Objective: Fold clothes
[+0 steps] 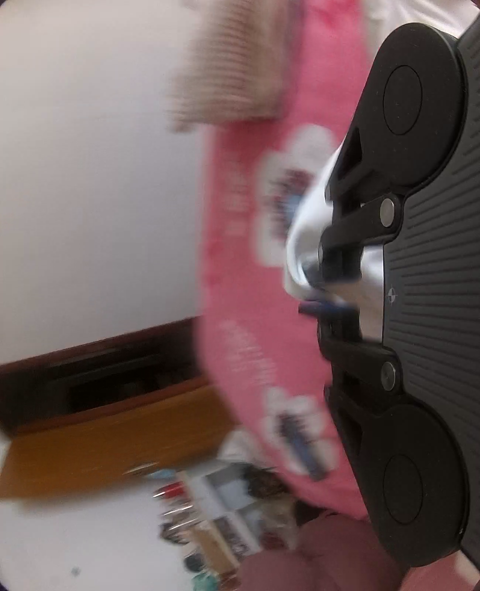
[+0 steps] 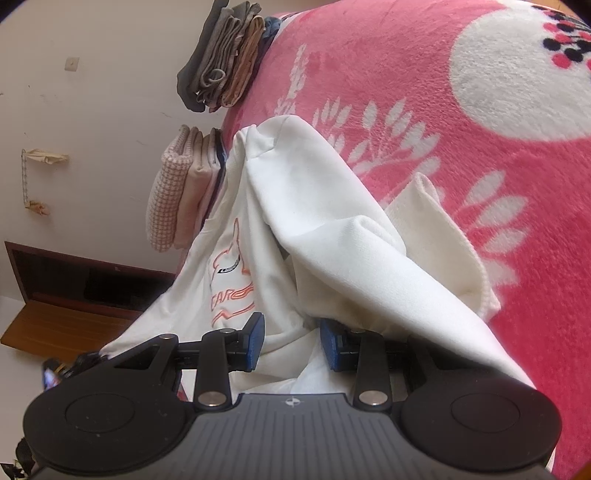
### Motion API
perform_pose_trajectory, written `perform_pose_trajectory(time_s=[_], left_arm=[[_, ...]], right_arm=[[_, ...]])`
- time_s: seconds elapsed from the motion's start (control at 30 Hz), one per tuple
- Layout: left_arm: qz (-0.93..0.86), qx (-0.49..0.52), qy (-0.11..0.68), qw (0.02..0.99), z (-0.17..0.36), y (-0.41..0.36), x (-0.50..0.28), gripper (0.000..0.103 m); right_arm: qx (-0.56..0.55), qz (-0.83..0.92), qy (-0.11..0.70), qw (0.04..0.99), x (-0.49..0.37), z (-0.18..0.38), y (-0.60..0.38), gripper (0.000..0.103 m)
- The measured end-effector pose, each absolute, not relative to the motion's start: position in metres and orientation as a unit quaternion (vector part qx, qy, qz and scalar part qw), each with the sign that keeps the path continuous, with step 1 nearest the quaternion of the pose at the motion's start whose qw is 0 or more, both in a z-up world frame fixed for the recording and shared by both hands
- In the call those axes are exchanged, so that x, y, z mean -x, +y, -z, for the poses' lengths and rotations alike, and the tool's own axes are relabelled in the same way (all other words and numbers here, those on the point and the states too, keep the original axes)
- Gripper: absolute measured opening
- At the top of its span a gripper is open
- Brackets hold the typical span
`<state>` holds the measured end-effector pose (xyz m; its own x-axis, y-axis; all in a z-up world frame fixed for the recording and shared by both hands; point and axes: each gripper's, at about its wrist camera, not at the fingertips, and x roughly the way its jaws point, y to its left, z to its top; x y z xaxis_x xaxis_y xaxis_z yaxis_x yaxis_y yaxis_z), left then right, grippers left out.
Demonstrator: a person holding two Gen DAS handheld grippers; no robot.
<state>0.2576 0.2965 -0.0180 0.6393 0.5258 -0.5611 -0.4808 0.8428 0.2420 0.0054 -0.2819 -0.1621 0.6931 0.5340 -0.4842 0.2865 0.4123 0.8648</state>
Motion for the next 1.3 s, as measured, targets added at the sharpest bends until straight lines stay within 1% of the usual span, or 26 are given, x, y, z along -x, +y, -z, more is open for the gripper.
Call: perform_pose_trajectory(time_s=[0.03, 0.13, 0.23, 0.3, 0.33, 0.47, 0.53, 0.63, 0.73, 0.77, 0.83, 0.9, 0.97, 1.03, 1.1, 1.17, 1.2, 1.23, 1.3], left_arm=[[-0.277, -0.027, 0.354, 0.893, 0.032, 0.299, -0.262, 0.041], [-0.279, 0.043, 0.405, 0.87, 0.059, 0.31, -0.258, 0.041], [-0.296, 0.148, 0.415, 0.848, 0.061, 0.319, -0.234, 0.042], [-0.284, 0.173, 0.411, 0.849, 0.05, 0.31, -0.212, 0.042], [-0.274, 0.169, 0.406, 0.855, 0.042, 0.301, -0.199, 0.042], [-0.202, 0.161, 0.377, 0.889, 0.016, 0.25, -0.157, 0.054], [-0.133, 0.174, 0.368, 0.904, 0.013, 0.208, -0.136, 0.055], [-0.043, 0.187, 0.366, 0.911, 0.029, 0.147, -0.108, 0.055], [0.026, 0.179, 0.371, 0.911, 0.063, 0.096, -0.089, 0.055], [0.041, 0.173, 0.375, 0.91, 0.074, 0.085, -0.085, 0.055], [0.072, 0.148, 0.378, 0.911, 0.094, 0.066, -0.078, 0.055], [0.094, 0.117, 0.37, 0.917, 0.101, 0.06, -0.077, 0.055], [0.116, 0.087, 0.356, 0.923, 0.105, 0.054, -0.077, 0.055], [0.138, 0.057, 0.342, 0.928, 0.11, 0.048, -0.077, 0.055], [0.153, 0.052, 0.329, 0.93, 0.112, 0.046, -0.078, 0.055], [0.166, 0.048, 0.325, 0.93, 0.114, 0.043, -0.08, 0.055], [0.165, 0.04, 0.323, 0.931, 0.116, 0.039, -0.079, 0.055], [0.165, 0.033, 0.32, 0.933, 0.117, 0.035, -0.078, 0.055], [0.165, 0.027, 0.317, 0.934, 0.118, 0.033, -0.077, 0.055]], right_arm=[[-0.535, -0.082, 0.383, 0.748, -0.007, 0.163, -0.282, 0.036], [-0.537, -0.083, 0.383, 0.747, -0.008, 0.165, -0.283, 0.036], [-0.539, -0.085, 0.383, 0.746, -0.008, 0.166, -0.284, 0.036], [-0.542, -0.088, 0.382, 0.744, -0.007, 0.166, -0.284, 0.037], [-0.544, -0.089, 0.381, 0.742, -0.007, 0.166, -0.285, 0.038], [-0.541, -0.103, 0.376, 0.746, -0.003, 0.159, -0.284, 0.044], [-0.523, -0.114, 0.374, 0.758, -0.001, 0.149, -0.281, 0.046], [-0.485, -0.125, 0.36, 0.787, 0.009, 0.125, -0.278, 0.046], [-0.449, -0.1, 0.33, 0.824, 0.028, 0.097, -0.29, 0.046], [-0.443, -0.086, 0.331, 0.829, 0.033, 0.091, -0.295, 0.046], [-0.419, -0.062, 0.366, 0.829, 0.038, 0.084, -0.302, 0.046], [-0.381, -0.047, 0.411, 0.827, 0.04, 0.08, -0.301, 0.047], [-0.34, -0.029, 0.454, 0.823, 0.039, 0.081, -0.297, 0.055], [-0.313, -0.004, 0.479, 0.82, 0.04, 0.083, -0.298, 0.074], [-0.309, 0.018, 0.506, 0.806, 0.041, 0.09, -0.302, 0.079], [-0.313, 0.014, 0.549, 0.775, 0.041, 0.102, -0.303, 0.079], [-0.317, 0.005, 0.572, 0.756, 0.041, 0.108, -0.301, 0.077], [-0.329, -0.001, 0.592, 0.736, 0.042, 0.116, -0.298, 0.062], [-0.355, 0.004, 0.612, 0.707, 0.045, 0.131, -0.293, 0.045]])
